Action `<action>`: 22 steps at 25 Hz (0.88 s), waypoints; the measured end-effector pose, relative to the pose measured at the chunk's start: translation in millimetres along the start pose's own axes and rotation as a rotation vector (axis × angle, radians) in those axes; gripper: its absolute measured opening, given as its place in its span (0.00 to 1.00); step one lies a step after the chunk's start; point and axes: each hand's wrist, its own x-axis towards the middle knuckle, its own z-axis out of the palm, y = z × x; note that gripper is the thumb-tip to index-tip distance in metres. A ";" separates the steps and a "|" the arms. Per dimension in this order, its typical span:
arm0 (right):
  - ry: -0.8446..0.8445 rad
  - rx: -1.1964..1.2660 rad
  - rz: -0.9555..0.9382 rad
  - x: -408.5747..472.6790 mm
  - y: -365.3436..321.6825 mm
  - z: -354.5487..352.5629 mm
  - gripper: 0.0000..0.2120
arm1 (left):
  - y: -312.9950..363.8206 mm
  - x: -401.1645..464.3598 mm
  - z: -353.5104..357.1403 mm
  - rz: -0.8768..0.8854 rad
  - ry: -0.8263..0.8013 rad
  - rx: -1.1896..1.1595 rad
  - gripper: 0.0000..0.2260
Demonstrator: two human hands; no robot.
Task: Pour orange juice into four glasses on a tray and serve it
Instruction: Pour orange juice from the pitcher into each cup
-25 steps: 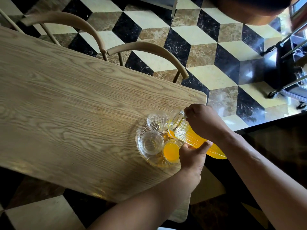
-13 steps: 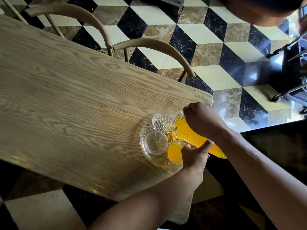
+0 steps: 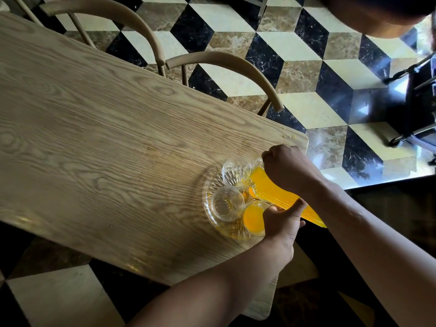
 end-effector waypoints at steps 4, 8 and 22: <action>-0.007 0.007 -0.003 2.6 -0.8 -0.3 0.18 | 4.8 -5.5 1.9 0.012 -0.001 -0.018 0.29; -0.015 -0.003 0.008 4.1 -2.4 -0.3 0.19 | 6.6 -7.6 3.0 0.015 -0.002 -0.002 0.31; -0.039 -0.045 0.013 4.5 -3.5 -5.9 0.19 | 11.7 -13.6 6.4 0.029 -0.034 0.014 0.42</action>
